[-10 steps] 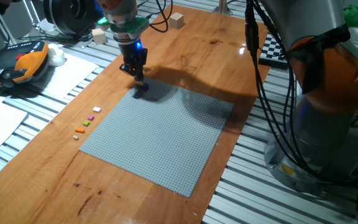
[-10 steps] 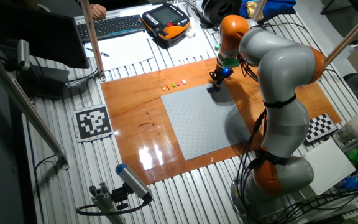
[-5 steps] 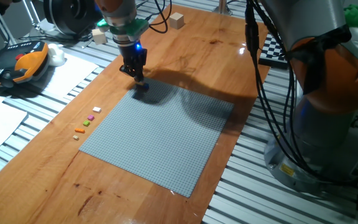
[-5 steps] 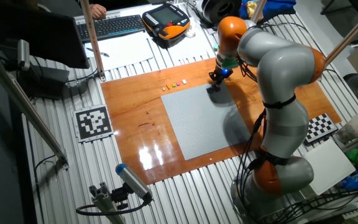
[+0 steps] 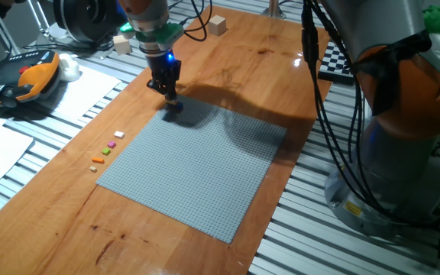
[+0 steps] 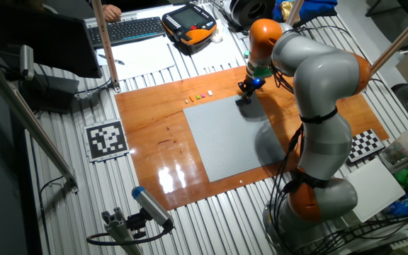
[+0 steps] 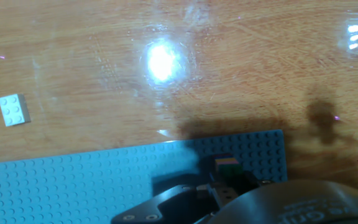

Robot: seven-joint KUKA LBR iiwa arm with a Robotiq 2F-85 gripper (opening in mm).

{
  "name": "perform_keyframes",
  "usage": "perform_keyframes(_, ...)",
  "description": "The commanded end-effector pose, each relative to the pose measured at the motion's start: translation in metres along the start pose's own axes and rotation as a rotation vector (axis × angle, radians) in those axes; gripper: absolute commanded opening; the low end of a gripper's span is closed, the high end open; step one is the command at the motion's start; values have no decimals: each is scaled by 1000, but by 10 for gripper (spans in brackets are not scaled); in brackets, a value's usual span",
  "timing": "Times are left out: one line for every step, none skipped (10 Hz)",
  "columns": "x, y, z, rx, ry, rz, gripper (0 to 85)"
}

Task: Stack small Lego blocks randomly, one at a time

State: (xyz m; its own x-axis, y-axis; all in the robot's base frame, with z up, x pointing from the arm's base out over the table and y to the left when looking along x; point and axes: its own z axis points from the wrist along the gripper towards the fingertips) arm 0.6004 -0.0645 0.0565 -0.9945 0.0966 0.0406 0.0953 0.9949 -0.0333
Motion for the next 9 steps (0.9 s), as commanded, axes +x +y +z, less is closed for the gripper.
perform_keyframes(0, 0, -1, 1, -1, 1, 340)
perform_keyframes(0, 0, -2, 3, -1, 2, 340)
perform_keyframes(0, 0, -2, 3, -1, 4, 340)
perform_keyframes(0, 0, -2, 1, -1, 5, 340)
perform_keyframes(0, 0, -2, 1, -1, 7, 340)
perform_keyframes(-1, -1, -3, 1, -1, 7, 340)
perform_keyframes(-2, -1, -7, 4, 6, 7, 510)
perform_keyframes(-2, -1, -11, 6, 12, 7, 510)
perform_keyframes(-3, -1, -15, 7, 20, 9, 510)
